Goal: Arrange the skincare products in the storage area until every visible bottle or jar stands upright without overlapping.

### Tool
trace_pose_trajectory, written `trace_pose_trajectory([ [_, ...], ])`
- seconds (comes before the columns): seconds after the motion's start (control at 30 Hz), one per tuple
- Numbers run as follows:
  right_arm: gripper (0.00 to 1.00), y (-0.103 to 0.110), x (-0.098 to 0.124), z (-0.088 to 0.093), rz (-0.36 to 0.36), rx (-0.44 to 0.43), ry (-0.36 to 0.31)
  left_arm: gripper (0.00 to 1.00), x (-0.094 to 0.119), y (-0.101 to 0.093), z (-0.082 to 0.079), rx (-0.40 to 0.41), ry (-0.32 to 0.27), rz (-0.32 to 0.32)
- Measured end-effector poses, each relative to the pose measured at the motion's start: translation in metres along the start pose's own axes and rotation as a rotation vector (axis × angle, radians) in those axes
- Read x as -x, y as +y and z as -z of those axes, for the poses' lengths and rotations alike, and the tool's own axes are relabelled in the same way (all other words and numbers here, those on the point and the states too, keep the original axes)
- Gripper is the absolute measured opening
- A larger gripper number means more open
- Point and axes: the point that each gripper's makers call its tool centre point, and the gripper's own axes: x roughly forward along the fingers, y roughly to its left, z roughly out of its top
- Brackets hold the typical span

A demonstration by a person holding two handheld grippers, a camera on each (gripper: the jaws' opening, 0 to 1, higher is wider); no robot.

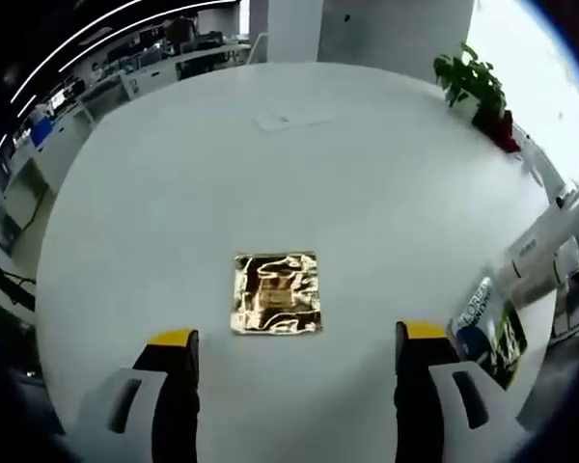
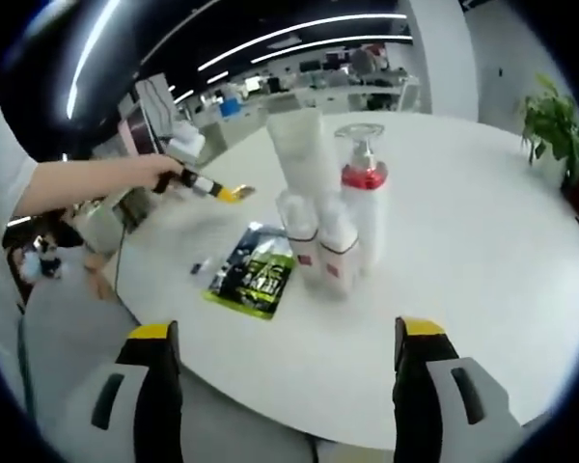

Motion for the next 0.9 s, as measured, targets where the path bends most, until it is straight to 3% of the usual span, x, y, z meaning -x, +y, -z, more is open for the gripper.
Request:
trace_pose_trajectory([
  [0.17,0.91,-0.001,0.0,0.001,0.001,-0.008,0.002,0.78,-0.006,-0.006,0.003,-0.001,0.043,-0.001],
  [0.37,0.91,-0.002,0.0,0.002,0.002,-0.018,0.005,0.74,-0.015,0.001,-0.003,-0.033,0.078,0.0],
  [0.43,0.91,-0.001,-0.001,0.002,0.001,-0.017,0.008,0.7,-0.02,0.013,-0.008,-0.042,0.089,0.002],
  [0.63,0.91,-0.002,-0.001,0.003,0.002,-0.019,0.013,0.6,-0.024,0.011,-0.012,-0.154,0.138,-0.004],
  [0.77,0.91,-0.002,-0.001,0.003,0.006,-0.019,0.014,0.53,-0.03,0.009,-0.013,-0.139,0.156,0.005],
  [0.9,0.91,-0.003,0.0,0.004,0.009,-0.022,0.014,0.46,-0.038,0.03,-0.017,-0.146,0.166,-0.006],
])
